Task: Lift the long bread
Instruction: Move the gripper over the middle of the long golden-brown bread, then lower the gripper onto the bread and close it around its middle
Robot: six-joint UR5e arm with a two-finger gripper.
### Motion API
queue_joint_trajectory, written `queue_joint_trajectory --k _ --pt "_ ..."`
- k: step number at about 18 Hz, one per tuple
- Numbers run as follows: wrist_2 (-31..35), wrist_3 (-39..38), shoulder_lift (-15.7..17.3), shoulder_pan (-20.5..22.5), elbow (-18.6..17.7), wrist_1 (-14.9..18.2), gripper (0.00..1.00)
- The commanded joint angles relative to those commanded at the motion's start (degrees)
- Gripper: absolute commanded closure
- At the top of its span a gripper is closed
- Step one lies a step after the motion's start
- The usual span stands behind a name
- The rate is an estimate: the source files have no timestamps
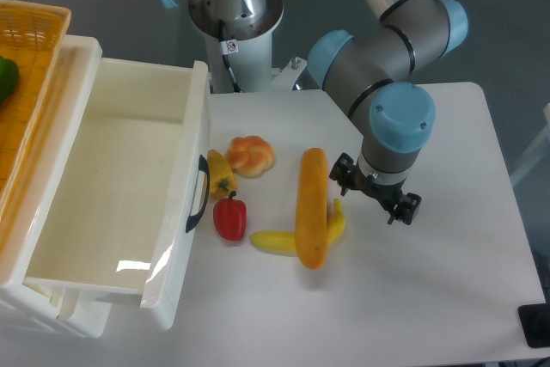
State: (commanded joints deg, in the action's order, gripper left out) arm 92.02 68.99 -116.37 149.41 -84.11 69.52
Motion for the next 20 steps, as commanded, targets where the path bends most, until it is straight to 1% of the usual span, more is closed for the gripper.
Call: queue_joint_trajectory --k 3,5,8,10,12,14,18,20 --pt "-0.17 -0.61 0.00 -0.09 0.00 0.00 0.00" --pt "-0.53 -2.36 0.09 -0.35 -0.52 -0.52 0.00" --pt "-1.49 -8.51 0.00 -0.79 -2.46 -3.42 0.00" --pt "-2.63 -12.38 0.00 -0.79 -3.69 -4.57 0.00" --pt "-4.82 -13.18 0.17 -0.70 -4.92 -4.48 0.00" --pt "-5.27 -13.45 0.53 -0.70 -5.80 -4.48 0.00" --pt "-7.11 -14.15 0.00 -0.62 -5.98 -4.48 0.00" --pt "-8.17 -16.77 -0.87 -0.70 -5.72 -4.57 0.00"
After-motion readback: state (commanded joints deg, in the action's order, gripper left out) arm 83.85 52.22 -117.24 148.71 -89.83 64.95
